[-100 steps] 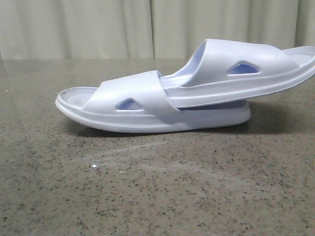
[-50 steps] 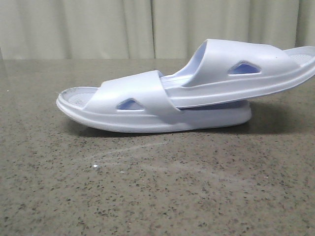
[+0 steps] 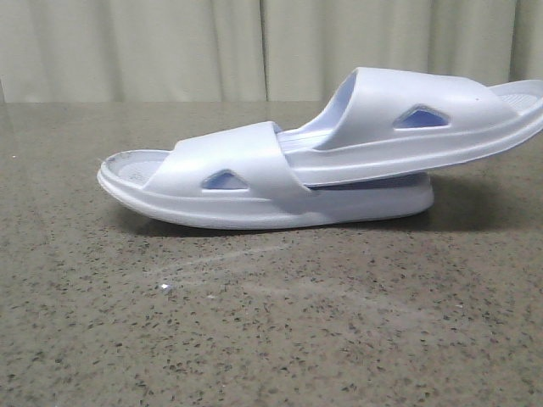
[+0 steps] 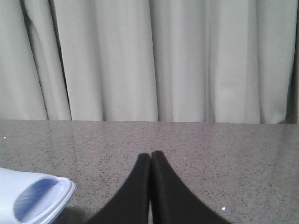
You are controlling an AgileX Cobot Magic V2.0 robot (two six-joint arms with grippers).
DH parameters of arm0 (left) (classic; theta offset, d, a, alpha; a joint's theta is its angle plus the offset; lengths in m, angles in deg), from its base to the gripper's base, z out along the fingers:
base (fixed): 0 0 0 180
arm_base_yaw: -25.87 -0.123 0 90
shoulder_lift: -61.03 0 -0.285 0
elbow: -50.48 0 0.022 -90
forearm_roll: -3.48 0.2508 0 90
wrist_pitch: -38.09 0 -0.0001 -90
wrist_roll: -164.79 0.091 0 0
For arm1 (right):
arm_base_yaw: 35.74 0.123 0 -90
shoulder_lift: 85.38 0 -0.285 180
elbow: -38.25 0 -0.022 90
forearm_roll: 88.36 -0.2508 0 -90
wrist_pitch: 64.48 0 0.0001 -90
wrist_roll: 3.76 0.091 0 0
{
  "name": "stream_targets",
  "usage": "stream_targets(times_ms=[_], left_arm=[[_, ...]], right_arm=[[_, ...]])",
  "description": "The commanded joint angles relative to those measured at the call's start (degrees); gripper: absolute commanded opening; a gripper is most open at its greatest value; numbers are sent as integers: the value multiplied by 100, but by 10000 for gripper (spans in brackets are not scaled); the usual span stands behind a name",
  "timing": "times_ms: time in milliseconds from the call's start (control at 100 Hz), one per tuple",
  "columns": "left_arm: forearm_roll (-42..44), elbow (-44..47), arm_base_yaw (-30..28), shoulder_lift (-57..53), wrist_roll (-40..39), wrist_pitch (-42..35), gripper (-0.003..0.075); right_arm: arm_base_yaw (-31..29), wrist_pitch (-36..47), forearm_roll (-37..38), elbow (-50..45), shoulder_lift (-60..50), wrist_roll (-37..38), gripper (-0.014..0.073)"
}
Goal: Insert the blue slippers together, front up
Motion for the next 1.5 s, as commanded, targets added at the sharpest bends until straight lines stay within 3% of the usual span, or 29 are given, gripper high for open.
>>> stream_targets(times_ms=[0, 310, 430, 1490], left_arm=[[3, 38, -105, -208, -66, -164, 16], [-63, 38, -305, -214, -66, -12, 16], [-457, 38, -305, -214, -66, 2, 16], [-458, 38, -305, -214, -66, 2, 16]], right_arm=[[-22, 384, 64, 142, 56, -23, -92], [-22, 384, 64, 142, 56, -23, -92], [-22, 384, 64, 142, 56, -23, -92], [-22, 384, 64, 94, 56, -23, -92]])
